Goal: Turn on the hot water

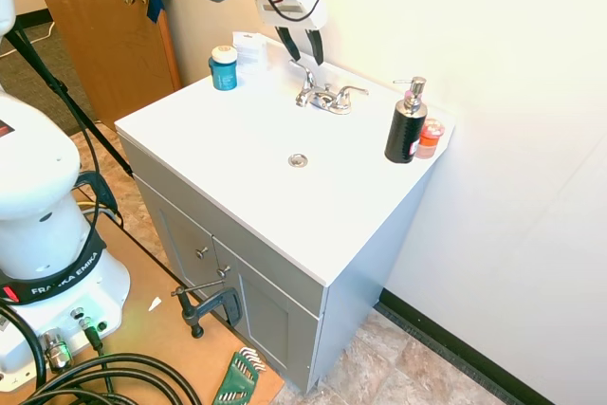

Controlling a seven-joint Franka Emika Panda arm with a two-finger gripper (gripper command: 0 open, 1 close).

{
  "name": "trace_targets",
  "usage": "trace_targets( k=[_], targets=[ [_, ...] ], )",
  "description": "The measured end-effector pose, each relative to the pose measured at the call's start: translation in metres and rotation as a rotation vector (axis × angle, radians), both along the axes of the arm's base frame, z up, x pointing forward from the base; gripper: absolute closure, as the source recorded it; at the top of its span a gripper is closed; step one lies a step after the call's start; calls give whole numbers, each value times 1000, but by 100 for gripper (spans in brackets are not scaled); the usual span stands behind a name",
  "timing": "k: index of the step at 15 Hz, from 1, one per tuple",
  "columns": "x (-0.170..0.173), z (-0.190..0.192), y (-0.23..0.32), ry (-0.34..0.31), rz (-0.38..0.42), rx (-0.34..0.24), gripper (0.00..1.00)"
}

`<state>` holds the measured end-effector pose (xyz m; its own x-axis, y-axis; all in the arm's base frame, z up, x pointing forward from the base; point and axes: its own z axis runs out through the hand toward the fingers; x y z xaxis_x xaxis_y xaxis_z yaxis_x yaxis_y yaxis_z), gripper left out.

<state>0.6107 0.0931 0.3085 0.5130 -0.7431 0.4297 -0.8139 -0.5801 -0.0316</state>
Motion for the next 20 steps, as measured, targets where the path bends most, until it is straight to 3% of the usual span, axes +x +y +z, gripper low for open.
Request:
trace_targets(
  k=[6,16,20],
  targets=[
    [-3,-17,-19,30,-64,15,0],
    [-49,-37,-58,52,-122,48,0],
    [-73,-15,-43,65,-91,118,0]
  ],
)
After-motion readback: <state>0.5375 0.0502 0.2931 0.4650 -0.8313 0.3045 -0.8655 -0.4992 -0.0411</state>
